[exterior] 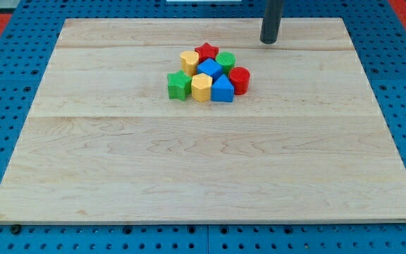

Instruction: Point your arm close to green circle

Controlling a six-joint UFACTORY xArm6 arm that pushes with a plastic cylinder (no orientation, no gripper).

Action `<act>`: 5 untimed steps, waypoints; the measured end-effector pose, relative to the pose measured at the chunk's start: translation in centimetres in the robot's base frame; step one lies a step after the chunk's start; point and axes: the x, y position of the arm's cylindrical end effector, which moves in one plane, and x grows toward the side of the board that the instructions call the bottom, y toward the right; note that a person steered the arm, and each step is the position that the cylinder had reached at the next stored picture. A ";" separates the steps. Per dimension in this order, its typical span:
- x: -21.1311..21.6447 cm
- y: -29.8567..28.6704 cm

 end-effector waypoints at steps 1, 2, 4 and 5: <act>0.1 0.0; 0.1 0.0; 0.0 -1.5; 1.4 -4.2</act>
